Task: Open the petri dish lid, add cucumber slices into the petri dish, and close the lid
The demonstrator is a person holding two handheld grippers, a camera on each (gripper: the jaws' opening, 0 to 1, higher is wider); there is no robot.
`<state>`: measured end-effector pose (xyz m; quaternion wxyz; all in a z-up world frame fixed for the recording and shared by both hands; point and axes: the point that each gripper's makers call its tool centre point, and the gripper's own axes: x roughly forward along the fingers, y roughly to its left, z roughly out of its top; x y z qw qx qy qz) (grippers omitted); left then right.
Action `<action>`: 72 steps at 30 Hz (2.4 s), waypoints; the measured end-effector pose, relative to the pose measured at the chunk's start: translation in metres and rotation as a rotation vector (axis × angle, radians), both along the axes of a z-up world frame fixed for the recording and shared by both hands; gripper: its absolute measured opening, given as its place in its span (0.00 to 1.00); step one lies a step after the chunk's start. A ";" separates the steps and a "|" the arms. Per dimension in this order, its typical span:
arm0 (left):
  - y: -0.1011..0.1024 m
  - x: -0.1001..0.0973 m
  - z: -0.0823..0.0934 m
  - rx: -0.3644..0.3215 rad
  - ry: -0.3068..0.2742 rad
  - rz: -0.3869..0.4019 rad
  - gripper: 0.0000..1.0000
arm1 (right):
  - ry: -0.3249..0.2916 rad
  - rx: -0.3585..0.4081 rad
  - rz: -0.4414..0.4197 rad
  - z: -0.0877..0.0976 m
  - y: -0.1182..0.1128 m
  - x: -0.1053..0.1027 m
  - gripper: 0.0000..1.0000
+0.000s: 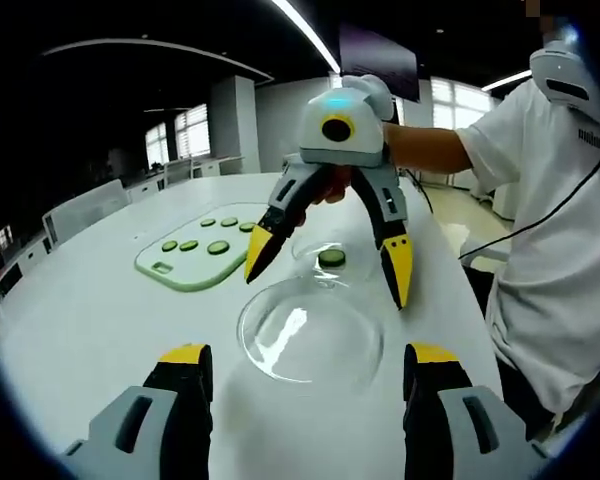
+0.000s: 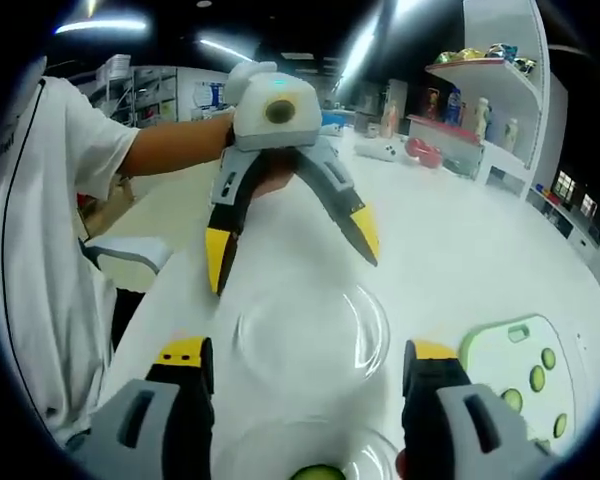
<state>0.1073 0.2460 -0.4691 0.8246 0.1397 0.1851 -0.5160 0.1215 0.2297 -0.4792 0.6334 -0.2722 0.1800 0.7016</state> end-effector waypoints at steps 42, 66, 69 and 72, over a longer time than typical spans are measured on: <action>-0.006 0.013 -0.020 0.011 0.013 -0.029 0.74 | 0.020 -0.020 -0.008 -0.015 0.003 0.007 0.72; -0.008 0.014 -0.020 0.012 0.023 -0.019 0.65 | 0.011 -0.017 -0.005 -0.015 0.004 0.008 0.64; -0.008 0.014 -0.020 0.006 0.026 -0.017 0.64 | 0.015 -0.016 -0.003 -0.016 0.004 0.007 0.64; -0.008 0.014 -0.020 0.003 0.026 -0.013 0.64 | 0.020 -0.015 -0.001 -0.016 0.004 0.007 0.63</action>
